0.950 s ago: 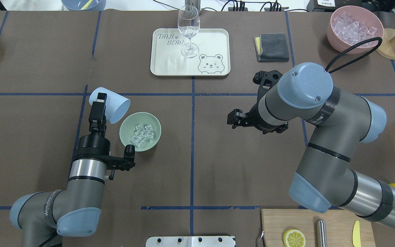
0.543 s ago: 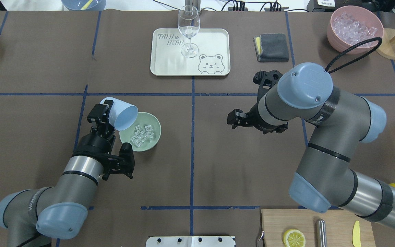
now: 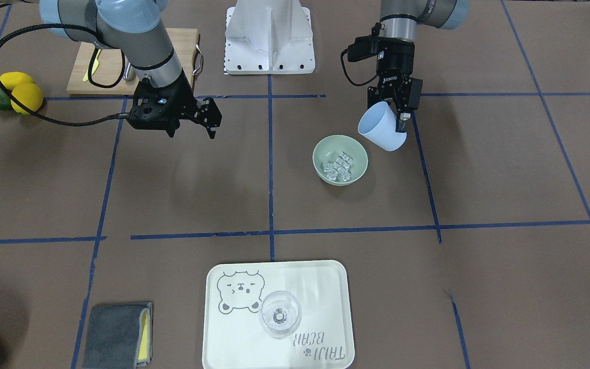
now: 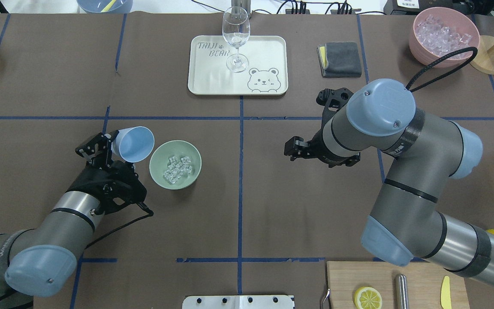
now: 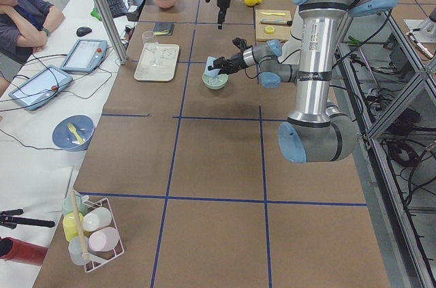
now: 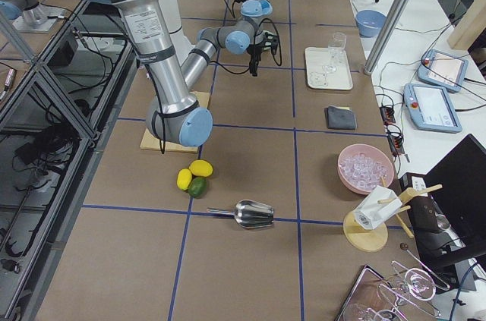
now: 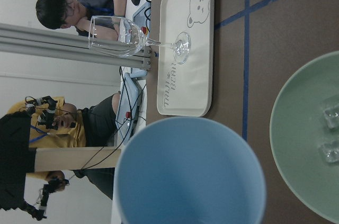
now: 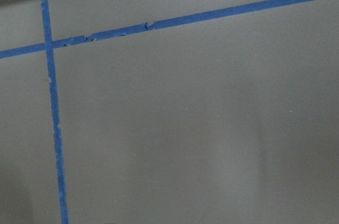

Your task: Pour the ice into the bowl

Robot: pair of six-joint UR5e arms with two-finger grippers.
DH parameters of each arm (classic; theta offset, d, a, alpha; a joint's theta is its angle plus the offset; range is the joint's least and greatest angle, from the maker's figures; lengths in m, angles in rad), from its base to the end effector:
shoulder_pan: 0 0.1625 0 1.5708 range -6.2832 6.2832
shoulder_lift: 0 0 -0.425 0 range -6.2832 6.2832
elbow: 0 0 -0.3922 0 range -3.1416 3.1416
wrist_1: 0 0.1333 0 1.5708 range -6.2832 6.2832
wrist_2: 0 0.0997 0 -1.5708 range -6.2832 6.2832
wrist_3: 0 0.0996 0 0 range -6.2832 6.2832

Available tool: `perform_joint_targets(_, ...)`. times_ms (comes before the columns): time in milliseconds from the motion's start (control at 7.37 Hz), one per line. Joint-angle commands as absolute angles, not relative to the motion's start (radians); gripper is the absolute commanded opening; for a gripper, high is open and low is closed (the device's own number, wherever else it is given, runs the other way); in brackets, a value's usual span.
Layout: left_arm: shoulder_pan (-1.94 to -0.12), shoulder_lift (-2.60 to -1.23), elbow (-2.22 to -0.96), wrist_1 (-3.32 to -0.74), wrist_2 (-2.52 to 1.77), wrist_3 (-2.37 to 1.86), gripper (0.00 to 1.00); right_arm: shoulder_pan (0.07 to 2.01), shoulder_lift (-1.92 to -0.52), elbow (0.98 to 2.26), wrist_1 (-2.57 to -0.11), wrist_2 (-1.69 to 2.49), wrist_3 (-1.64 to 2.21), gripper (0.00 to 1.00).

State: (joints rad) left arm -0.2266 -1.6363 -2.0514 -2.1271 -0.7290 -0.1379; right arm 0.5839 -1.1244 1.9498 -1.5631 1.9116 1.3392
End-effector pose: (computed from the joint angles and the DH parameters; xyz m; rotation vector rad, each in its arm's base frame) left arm 0.4086 -0.3072 0.3239 1.2785 0.1434 0.5762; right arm -0.4338 -0.4065 0.2470 0.0326 -0.8850 0.1871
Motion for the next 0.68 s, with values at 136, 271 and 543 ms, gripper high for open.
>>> perform_joint_targets(136,-0.245,-1.359,-2.037,-2.446,-0.749,-0.31,0.0,0.581,-1.123,1.95,-1.563,1.911,1.341,1.0)
perform_joint_targets(271,-0.259,-1.282,-1.967,-2.671,-0.749,-0.317,0.0,0.581,-1.123,1.948,-1.563,1.91,1.339,1.0)
perform_joint_targets(543,-0.282,-1.262,-1.844,-2.882,-0.753,-0.33,0.0,0.581,-1.124,1.947,-1.563,1.911,1.339,1.0)
